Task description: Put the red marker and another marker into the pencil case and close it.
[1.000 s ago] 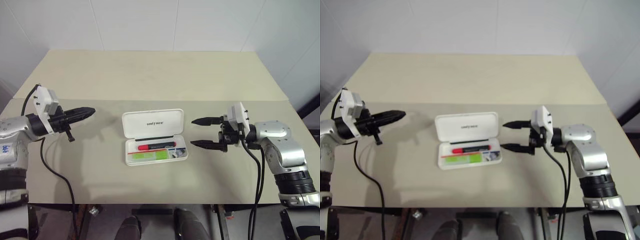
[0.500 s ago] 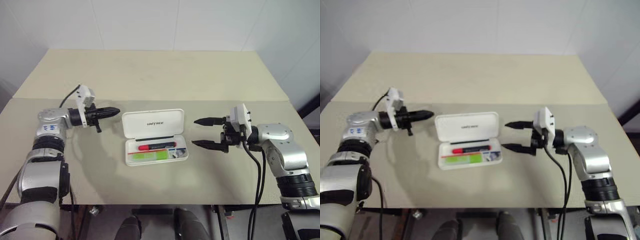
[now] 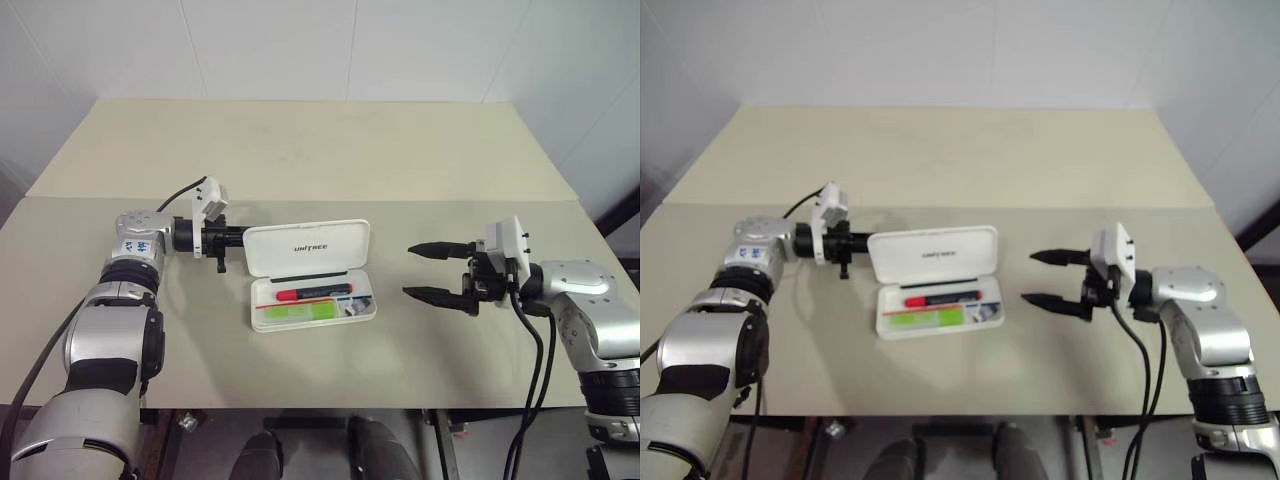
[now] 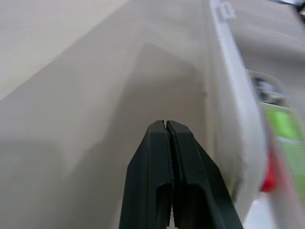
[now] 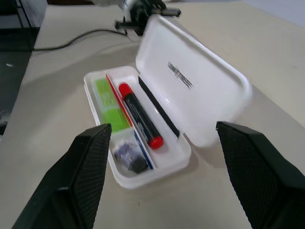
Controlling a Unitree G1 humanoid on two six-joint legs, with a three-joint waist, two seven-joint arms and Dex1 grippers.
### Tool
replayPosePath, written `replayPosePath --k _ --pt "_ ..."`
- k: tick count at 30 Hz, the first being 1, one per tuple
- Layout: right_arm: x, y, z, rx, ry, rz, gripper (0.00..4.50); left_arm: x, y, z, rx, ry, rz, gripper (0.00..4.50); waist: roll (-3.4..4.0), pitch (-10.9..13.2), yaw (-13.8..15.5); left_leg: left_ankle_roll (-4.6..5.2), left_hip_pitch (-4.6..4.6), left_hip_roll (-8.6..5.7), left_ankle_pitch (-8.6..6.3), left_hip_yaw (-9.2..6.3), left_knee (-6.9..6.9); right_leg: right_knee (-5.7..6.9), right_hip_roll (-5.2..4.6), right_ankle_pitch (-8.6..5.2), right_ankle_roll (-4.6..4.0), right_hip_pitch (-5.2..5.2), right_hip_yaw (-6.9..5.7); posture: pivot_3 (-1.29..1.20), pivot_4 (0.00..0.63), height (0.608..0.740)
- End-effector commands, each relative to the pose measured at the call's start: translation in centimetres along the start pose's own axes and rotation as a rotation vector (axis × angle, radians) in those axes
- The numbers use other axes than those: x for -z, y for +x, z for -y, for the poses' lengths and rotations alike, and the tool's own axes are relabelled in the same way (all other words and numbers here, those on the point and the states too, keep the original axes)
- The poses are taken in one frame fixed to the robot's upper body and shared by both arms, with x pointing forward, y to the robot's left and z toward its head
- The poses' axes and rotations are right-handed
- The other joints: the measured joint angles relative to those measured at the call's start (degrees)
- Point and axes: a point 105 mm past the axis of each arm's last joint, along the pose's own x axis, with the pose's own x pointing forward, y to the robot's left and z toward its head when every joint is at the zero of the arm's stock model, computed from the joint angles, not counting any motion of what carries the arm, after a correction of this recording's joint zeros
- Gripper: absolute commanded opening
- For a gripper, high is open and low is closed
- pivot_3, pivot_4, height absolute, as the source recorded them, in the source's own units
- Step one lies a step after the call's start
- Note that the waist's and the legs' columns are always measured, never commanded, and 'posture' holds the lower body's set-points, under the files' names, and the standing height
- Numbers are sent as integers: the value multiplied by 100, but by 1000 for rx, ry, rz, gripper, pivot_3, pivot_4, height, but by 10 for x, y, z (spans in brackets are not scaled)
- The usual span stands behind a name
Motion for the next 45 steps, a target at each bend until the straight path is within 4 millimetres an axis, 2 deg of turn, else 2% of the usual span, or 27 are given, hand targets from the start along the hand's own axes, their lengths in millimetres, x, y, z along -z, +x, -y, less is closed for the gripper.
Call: replayPosePath --k 1,6,10,15,21,33,39,45 --pt "-12 -10 4 27 -45 19 4500 -16 -3 12 125 101 -18 57 -1 0 -2 0 0 1 0 0 1 0 0 0 0 0 0 0 150 740" --pt "-11 -12 7 33 -39 17 4500 -11 -1 30 226 165 -98 57 -1 1 -28 0 5 3 0 1 1 7 0 0 0 0 8 0 150 740" --pt "-7 -8 8 13 -33 15 4500 0 8 49 337 255 -176 57 0 1 -10 0 5 2 0 0 6 8 0 0 0 2 10 0 150 740" --pt "-8 -4 9 6 -34 29 4500 4 16 60 414 324 -210 57 -1 1 9 0 5 1 0 1 9 7 0 0 -1 3 10 0 150 740" --pt "-7 -5 7 4 -32 33 4500 15 21 61 450 412 -291 57 -1 1 12 1 3 -1 0 1 8 2 0 0 0 3 11 0 150 740" --pt "-7 -13 3 -71 -31 100 4500 24 29 60 504 521 -366 57 -1 0 11 2 10 -2 1 1 14 4 0 0 0 12 12 0 150 740" --pt "-1 -15 18 -88 -39 99 4500 29 29 61 540 562 -416 57 0 0 -6 6 14 -3 3 4 18 5 0 2 2 15 16 0 150 740" --pt "-4 -10 29 -95 -74 91 4500 29 31 59 545 616 -437 57 2 -1 -8 6 19 -4 3 4 16 6 0 2 2 18 17 0 150 740"
